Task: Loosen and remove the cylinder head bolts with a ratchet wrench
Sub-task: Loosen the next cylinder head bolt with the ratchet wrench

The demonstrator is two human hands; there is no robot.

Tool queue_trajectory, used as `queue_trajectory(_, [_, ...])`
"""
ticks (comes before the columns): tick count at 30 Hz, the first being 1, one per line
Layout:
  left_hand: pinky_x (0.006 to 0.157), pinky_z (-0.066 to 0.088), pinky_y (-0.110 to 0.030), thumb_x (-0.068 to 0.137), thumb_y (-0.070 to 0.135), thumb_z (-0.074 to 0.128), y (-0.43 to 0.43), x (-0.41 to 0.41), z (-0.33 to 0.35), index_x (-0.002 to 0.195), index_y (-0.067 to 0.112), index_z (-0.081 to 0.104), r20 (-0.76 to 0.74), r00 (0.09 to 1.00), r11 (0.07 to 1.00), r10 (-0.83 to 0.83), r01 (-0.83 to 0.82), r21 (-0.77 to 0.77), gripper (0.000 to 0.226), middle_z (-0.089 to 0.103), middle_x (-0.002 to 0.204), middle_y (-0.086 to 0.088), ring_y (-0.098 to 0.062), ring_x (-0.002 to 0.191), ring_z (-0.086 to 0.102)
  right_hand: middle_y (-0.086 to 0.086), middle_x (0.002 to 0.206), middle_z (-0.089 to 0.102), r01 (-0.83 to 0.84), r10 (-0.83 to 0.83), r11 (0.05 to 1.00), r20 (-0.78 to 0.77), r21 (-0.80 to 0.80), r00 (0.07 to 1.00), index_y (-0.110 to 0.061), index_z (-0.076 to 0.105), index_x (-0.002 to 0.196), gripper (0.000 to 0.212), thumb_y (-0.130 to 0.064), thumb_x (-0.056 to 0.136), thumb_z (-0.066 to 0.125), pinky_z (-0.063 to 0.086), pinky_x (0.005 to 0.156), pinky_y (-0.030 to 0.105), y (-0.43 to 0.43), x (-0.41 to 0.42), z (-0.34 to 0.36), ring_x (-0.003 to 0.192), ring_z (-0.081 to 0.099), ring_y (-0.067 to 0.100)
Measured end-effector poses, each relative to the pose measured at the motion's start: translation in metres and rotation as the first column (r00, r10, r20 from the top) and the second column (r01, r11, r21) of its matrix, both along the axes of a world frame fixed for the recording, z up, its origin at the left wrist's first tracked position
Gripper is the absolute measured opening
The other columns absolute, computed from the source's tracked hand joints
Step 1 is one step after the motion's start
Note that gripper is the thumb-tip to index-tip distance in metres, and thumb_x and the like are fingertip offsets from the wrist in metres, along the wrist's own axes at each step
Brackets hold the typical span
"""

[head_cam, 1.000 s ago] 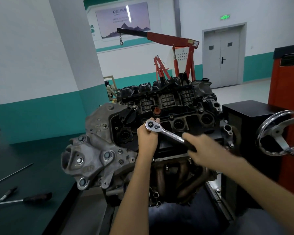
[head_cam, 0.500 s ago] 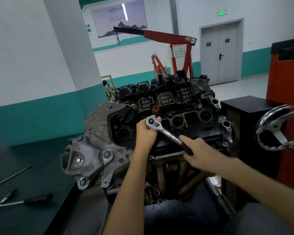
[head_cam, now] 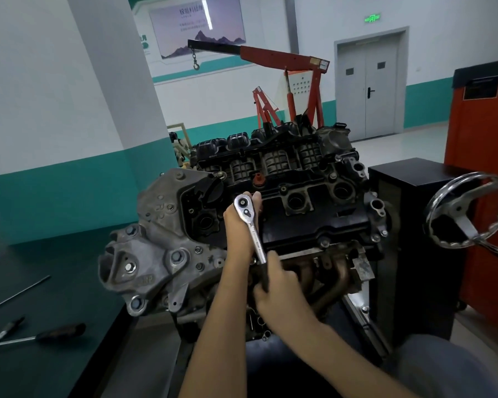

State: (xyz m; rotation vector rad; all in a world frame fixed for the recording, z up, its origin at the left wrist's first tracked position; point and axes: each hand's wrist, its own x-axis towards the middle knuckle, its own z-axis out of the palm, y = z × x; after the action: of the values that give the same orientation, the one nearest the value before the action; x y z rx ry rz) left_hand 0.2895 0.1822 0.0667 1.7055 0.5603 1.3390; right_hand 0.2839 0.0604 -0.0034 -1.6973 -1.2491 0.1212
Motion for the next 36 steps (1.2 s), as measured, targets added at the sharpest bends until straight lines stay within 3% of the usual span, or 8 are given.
queue_trajectory(7, [0.061,0.027,-0.033,0.088,0.026,0.059,0.009,-0.006,0.001,0.048,0.031,0.036,-0.094,0.984,0.987,-0.149,0.154,0.053,0.047,0.032,0.051,0.013,-0.008,0.057,0.029,-0.008,0.07,0.042,-0.007,0.071,0.979,0.315,-0.202,0.946,-0.02,0.043,0.118,0.039,-0.012,0.083,0.057,0.037,0.05,0.017,-0.027,0.079,0.031,0.054,0.045,0.002])
queue_trajectory(13, [0.074,0.042,-0.028,0.09,0.005,0.056,0.011,-0.006,0.0,0.062,0.037,0.068,-0.057,0.991,0.991,-0.119,0.122,0.059,0.044,0.057,0.064,0.011,-0.006,0.074,0.053,-0.008,0.07,0.047,0.192,0.125,0.942,0.821,-0.274,0.557,-0.028,0.037,0.113,0.031,-0.019,0.088,0.054,0.037,0.053,0.027,-0.026,0.148,0.118,0.059,0.051,0.017])
queue_trajectory(17, [0.06,0.036,-0.018,0.095,0.015,0.058,0.002,-0.003,-0.006,0.053,0.027,0.048,0.006,0.996,0.996,-0.093,0.093,0.013,0.044,0.042,0.055,0.011,0.0,0.059,0.041,-0.004,0.07,0.047,0.166,0.012,0.966,0.671,-0.2,0.742,-0.025,0.04,0.104,0.025,-0.019,0.085,0.055,0.039,0.058,0.028,-0.034,0.116,0.073,0.067,0.059,0.025])
queue_trajectory(20, [0.064,0.036,-0.025,0.095,0.016,0.06,-0.003,0.003,-0.004,0.061,0.024,0.043,0.02,0.999,0.999,-0.028,0.029,-0.033,0.039,0.047,0.068,-0.001,-0.012,0.068,0.043,0.001,0.067,0.049,0.057,-0.02,0.99,0.278,-0.127,0.96,-0.027,0.034,0.09,0.027,-0.015,0.083,0.056,0.041,0.052,0.03,-0.034,0.069,0.028,0.058,0.053,0.021])
queue_trajectory(25, [0.065,0.034,-0.032,0.096,0.018,0.055,-0.001,0.003,0.001,0.063,0.013,0.037,-0.079,0.995,0.998,0.056,-0.053,0.043,0.038,0.043,0.068,-0.014,-0.02,0.069,0.042,0.009,0.078,0.059,0.046,-0.041,0.998,-0.12,0.039,0.992,-0.012,0.042,0.11,0.027,-0.009,0.085,0.053,0.053,0.066,0.038,0.003,-0.012,-0.004,0.072,0.061,0.025])
queue_trajectory(27, [0.064,0.033,-0.032,0.095,0.017,0.056,0.002,0.002,0.001,0.061,0.015,0.035,-0.099,0.994,0.997,0.053,-0.048,0.053,0.04,0.04,0.064,-0.01,-0.019,0.067,0.042,0.004,0.074,0.057,0.025,-0.02,0.999,-0.14,0.029,0.99,-0.013,0.042,0.113,0.03,-0.008,0.085,0.053,0.05,0.06,0.023,0.004,-0.007,-0.002,0.067,0.059,0.018])
queue_trajectory(32, [0.066,0.037,-0.026,0.087,0.02,0.06,0.009,-0.003,0.002,0.047,0.034,0.049,-0.143,0.984,0.993,-0.105,0.11,0.034,0.044,0.044,0.053,0.016,-0.008,0.065,0.044,-0.003,0.064,0.045,-0.018,0.063,0.984,0.254,-0.175,0.965,-0.023,0.046,0.107,0.03,-0.009,0.082,0.057,0.034,0.046,0.013,-0.032,0.082,0.033,0.051,0.045,0.008])
queue_trajectory(36, [0.069,0.044,-0.028,0.085,0.011,0.058,0.009,-0.008,0.005,0.061,0.041,0.068,-0.15,0.981,0.989,-0.119,0.13,0.065,0.039,0.06,0.061,0.015,-0.003,0.068,0.053,-0.011,0.069,0.044,0.192,0.087,0.94,0.74,-0.284,0.667,-0.024,0.043,0.117,0.034,-0.019,0.087,0.057,0.033,0.051,0.02,-0.033,0.136,0.095,0.058,0.048,0.011])
